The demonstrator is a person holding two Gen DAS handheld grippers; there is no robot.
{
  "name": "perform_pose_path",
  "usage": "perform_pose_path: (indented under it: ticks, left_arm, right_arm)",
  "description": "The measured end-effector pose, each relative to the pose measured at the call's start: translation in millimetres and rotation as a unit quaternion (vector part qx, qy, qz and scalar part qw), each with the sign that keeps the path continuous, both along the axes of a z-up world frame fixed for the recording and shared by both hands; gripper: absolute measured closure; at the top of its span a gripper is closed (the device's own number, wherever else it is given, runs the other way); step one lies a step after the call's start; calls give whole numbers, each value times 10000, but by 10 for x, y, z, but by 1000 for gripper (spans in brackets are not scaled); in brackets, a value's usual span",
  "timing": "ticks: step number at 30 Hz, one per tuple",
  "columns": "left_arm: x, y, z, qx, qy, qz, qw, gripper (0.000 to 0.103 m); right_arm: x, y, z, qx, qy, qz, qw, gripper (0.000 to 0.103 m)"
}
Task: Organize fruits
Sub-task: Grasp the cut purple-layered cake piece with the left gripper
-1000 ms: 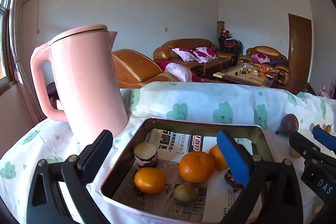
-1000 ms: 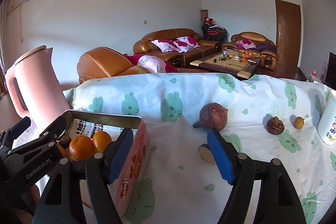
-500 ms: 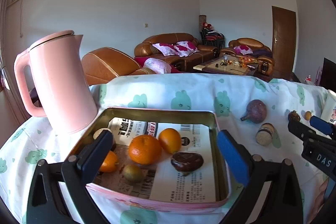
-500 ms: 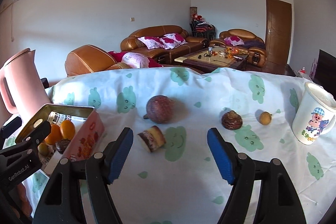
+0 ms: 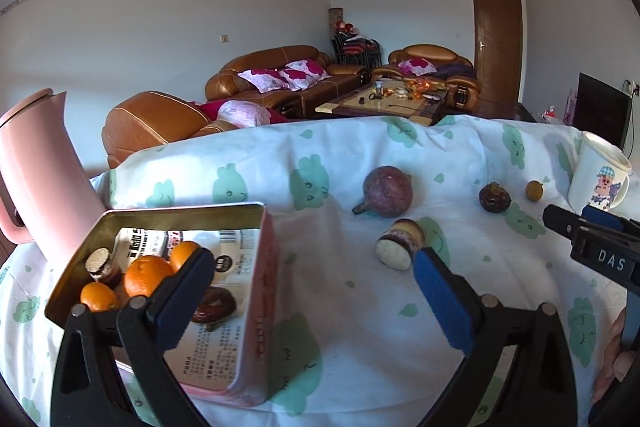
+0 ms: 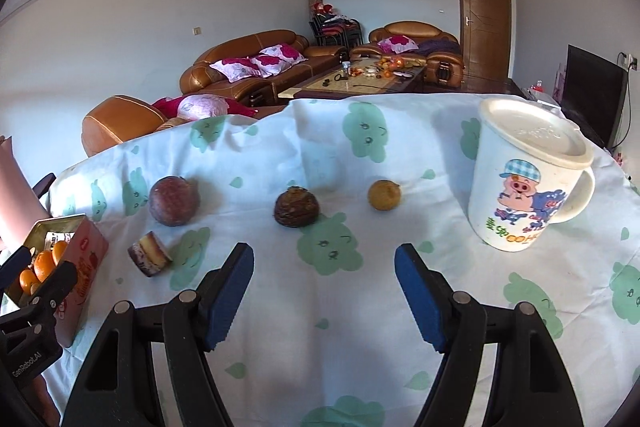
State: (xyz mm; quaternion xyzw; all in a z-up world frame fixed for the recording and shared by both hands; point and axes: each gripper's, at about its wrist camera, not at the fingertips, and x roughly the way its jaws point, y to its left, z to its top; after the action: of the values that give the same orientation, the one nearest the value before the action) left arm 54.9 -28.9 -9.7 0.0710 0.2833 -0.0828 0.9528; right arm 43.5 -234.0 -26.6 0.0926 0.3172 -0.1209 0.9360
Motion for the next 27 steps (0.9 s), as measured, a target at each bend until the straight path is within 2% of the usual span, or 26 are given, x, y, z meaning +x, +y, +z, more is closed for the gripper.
perform_pose_path:
  ticks: [5,9,10,13,17,21,26,27]
  left_arm:
    - [174,-308,-70,255,288,-191,9991,2]
    - [372,-488,-145,474,621,-131,9969,7]
    - [425,-496,-172,465,713,-100,9963,11]
    - [541,-553,-254,405,981,-46,9943,12]
    - [637,-644,-336,575,1162,-22,9916,19]
    - [719,-680,-400,516,1436,-76,9883,30]
    - [722,-680,-395,242,1525,-277,9876,46]
    - [711,-693,-392,209,1533,-351,9873,53]
  right_arm:
    - [-3,-199,-6,-128,88,-156,9998,32]
    - [82,-328,-18,-292,222,-146,9992,45]
    - [117,-366,-33,-287,277,-155,9991,46]
    - [268,-483,-79,-108,465,-130,9988,46]
    - [512,-527,-132,-201,709,-122,9972,45]
    - [743,-531,-187,-391,989,-167,9942,46]
    - [908,-581,-254,-243,1229,-44,9921,46]
    - [916,-593,-260,-224,1252,-34,9919,46]
